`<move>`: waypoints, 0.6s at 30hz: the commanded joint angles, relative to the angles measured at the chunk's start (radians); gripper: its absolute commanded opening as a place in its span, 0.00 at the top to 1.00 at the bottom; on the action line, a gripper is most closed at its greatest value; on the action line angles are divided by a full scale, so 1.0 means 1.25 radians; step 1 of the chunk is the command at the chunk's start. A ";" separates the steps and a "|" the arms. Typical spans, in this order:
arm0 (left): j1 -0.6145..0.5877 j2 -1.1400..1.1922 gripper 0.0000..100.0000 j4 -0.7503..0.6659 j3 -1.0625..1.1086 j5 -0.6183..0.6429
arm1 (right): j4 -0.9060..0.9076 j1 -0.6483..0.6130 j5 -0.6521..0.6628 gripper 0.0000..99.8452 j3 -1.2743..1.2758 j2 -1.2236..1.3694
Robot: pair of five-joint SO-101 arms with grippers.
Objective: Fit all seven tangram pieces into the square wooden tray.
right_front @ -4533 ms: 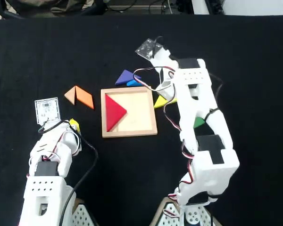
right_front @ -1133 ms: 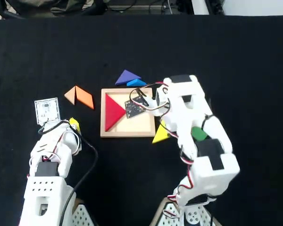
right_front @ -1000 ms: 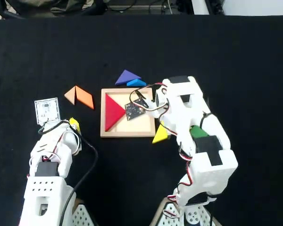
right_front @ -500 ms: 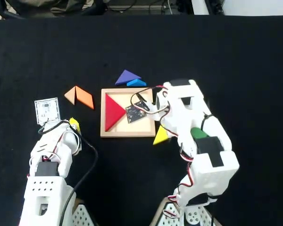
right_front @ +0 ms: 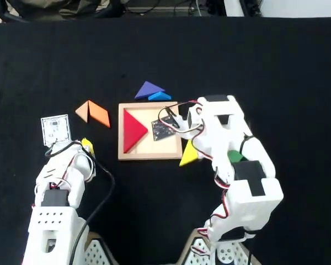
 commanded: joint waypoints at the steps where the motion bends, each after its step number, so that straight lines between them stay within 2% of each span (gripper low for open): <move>1: 0.010 -0.005 0.92 -0.016 -0.006 0.001 | -0.034 0.052 -0.001 0.76 0.001 0.004; 6: 0.010 -0.005 0.92 -0.016 -0.006 0.001 | -0.032 0.055 -0.001 0.87 -0.001 0.001; 12: 0.010 -0.005 0.92 -0.016 -0.006 0.001 | -0.032 0.056 -0.001 0.81 -0.015 -0.003; 18: 0.019 -0.005 0.92 -0.016 -0.006 0.001 | -0.039 0.097 -0.001 0.98 -0.025 0.001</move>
